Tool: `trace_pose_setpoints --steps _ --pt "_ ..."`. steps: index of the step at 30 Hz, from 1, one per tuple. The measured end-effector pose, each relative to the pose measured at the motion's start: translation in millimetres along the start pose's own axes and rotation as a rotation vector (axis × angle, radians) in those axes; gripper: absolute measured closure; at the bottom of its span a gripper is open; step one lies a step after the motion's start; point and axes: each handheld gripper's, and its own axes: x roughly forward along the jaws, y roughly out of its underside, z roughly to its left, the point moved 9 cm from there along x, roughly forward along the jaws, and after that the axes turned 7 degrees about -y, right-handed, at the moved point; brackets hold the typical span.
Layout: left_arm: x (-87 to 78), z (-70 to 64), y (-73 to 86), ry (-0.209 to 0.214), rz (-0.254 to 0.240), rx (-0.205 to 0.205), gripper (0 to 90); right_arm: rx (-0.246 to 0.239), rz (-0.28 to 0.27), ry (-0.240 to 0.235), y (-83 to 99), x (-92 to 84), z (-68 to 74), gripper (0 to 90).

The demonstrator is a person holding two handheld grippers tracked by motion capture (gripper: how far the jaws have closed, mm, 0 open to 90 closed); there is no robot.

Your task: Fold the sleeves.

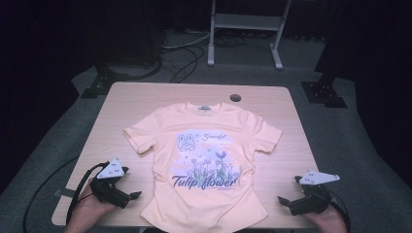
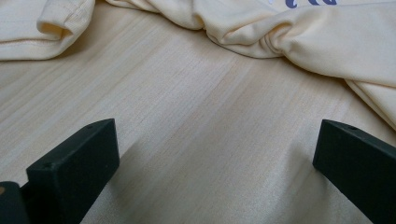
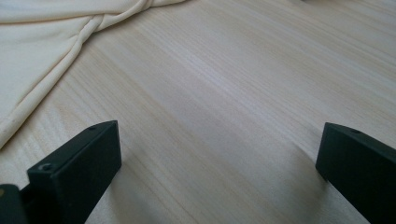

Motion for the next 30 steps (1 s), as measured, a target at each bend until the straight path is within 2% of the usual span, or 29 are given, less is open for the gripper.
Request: trace_pose_setpoints --steps 20,30 --pt "-0.6 1.2 0.7 -0.003 -0.001 -0.003 0.0 0.023 -0.009 0.000 -0.3 -1.6 -2.5 0.0" --pt "-0.5 2.0 0.7 -0.005 -0.002 -0.005 0.0 0.027 -0.031 0.002 -8.5 -6.6 1.6 0.0"
